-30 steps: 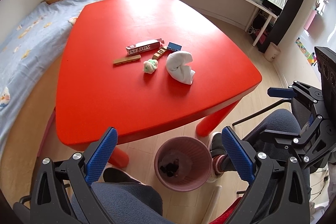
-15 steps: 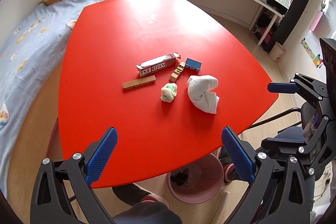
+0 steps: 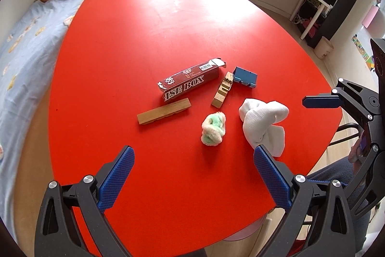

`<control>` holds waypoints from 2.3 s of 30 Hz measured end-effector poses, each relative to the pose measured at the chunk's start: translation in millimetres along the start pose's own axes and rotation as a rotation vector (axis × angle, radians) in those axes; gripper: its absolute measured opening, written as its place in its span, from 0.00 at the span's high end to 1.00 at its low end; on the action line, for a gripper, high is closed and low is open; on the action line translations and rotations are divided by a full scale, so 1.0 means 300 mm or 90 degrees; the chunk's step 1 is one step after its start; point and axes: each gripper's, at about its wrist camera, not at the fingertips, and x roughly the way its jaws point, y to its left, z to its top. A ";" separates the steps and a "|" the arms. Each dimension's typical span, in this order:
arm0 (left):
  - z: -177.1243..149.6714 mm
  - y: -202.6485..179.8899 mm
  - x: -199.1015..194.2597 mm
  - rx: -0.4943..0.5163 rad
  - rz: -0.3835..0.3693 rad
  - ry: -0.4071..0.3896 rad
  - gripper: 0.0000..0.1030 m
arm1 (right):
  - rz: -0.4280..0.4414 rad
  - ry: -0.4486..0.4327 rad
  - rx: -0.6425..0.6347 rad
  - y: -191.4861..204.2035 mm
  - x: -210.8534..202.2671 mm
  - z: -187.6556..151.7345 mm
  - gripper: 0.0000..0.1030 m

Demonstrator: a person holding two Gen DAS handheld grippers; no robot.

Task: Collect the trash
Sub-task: 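Grasp the white sock with the right tool while the left tool grasps the green-white fluffy ball, then carry both items over the wastebasket and open both tools to drop them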

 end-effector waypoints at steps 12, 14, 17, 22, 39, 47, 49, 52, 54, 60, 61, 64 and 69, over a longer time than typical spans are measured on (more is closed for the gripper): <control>0.008 0.001 0.084 -0.007 0.025 0.012 0.08 | 0.005 0.015 0.004 -0.004 0.089 0.012 0.10; 0.010 0.007 0.090 -0.009 0.029 0.010 0.11 | -0.004 0.009 0.002 -0.009 0.090 0.013 0.15; 0.014 -0.004 0.094 -0.007 0.039 0.004 0.20 | -0.007 0.002 0.005 -0.012 0.087 0.022 0.23; 0.024 -0.022 0.089 0.002 0.044 -0.004 0.40 | -0.014 -0.008 0.002 -0.015 0.083 0.033 0.45; 0.019 -0.021 0.073 -0.004 0.023 -0.010 0.83 | -0.015 -0.019 0.019 -0.026 0.063 0.029 0.78; 0.001 -0.023 0.020 0.001 0.024 -0.024 0.83 | -0.022 -0.029 0.033 -0.022 0.009 0.018 0.78; -0.006 -0.029 -0.005 0.003 0.022 -0.030 0.83 | -0.022 -0.035 0.035 -0.015 -0.018 0.015 0.78; -0.015 -0.039 -0.046 0.008 0.021 -0.040 0.83 | -0.023 -0.046 0.043 -0.003 -0.067 0.008 0.78; -0.022 -0.048 -0.071 0.010 0.017 -0.045 0.83 | -0.024 -0.055 0.044 0.009 -0.100 -0.001 0.78; -0.057 -0.078 -0.150 0.018 0.006 -0.065 0.83 | -0.025 -0.078 0.046 0.040 -0.199 -0.044 0.78; -0.067 -0.085 -0.164 0.018 0.005 -0.068 0.83 | -0.025 -0.082 0.046 0.046 -0.215 -0.055 0.78; -0.094 -0.099 -0.198 0.018 -0.004 -0.077 0.83 | -0.026 -0.089 0.044 0.064 -0.255 -0.089 0.78; -0.153 -0.137 -0.248 0.028 -0.015 -0.086 0.83 | -0.025 -0.096 0.044 0.092 -0.311 -0.149 0.78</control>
